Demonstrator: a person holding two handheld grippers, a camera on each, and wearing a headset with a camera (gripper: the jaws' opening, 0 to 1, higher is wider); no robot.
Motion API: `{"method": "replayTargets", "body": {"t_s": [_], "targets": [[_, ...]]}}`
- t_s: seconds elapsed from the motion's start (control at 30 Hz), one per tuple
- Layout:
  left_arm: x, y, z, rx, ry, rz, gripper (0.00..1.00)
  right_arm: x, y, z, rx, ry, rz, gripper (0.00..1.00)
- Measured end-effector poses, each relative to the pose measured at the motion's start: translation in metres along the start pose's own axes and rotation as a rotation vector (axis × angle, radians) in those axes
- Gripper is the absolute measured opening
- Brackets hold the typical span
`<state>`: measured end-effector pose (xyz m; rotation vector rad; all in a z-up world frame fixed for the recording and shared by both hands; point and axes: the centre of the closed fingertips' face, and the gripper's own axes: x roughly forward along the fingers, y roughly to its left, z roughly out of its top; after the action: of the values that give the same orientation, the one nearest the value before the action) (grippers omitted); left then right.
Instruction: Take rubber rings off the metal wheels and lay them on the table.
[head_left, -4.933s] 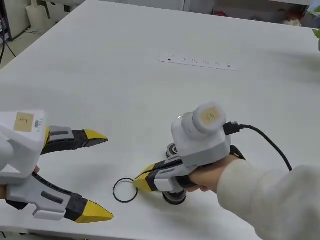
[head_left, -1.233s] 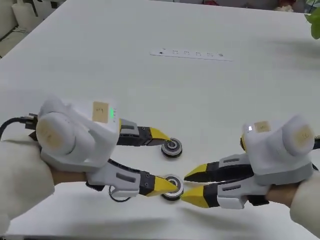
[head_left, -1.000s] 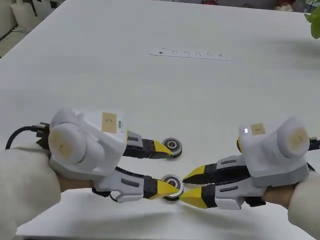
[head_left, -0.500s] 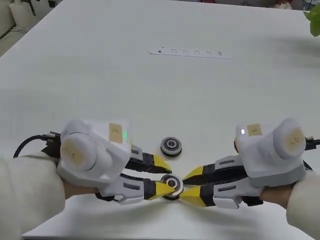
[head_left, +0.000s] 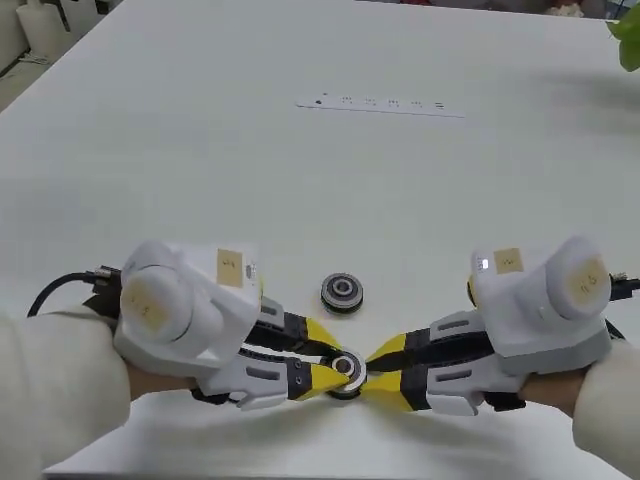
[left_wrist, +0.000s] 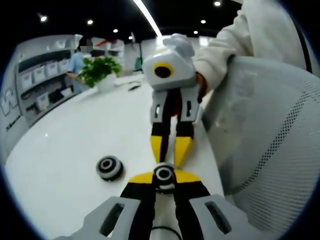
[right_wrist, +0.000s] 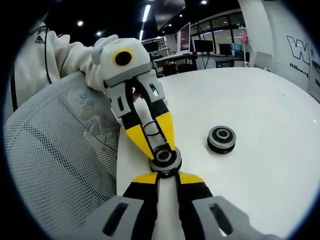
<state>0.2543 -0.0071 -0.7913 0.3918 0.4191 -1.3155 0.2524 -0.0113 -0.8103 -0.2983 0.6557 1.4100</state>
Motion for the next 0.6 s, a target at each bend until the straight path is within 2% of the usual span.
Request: {"method": "replayTargets", "body": {"t_s": [0.33, 0.6], "targets": [[0.0000, -0.0004, -0.0001, -0.003, -0.010, -0.002, 0.14, -0.0007, -0.0018, -0.0013, -0.029, 0.008, -0.006, 0.03], [0.0006, -0.0006, 0.0000, 0.000, -0.013, -0.003, 0.14, -0.0008, -0.0026, -0.0003, -0.025, 0.001, -0.010, 0.00]]}}
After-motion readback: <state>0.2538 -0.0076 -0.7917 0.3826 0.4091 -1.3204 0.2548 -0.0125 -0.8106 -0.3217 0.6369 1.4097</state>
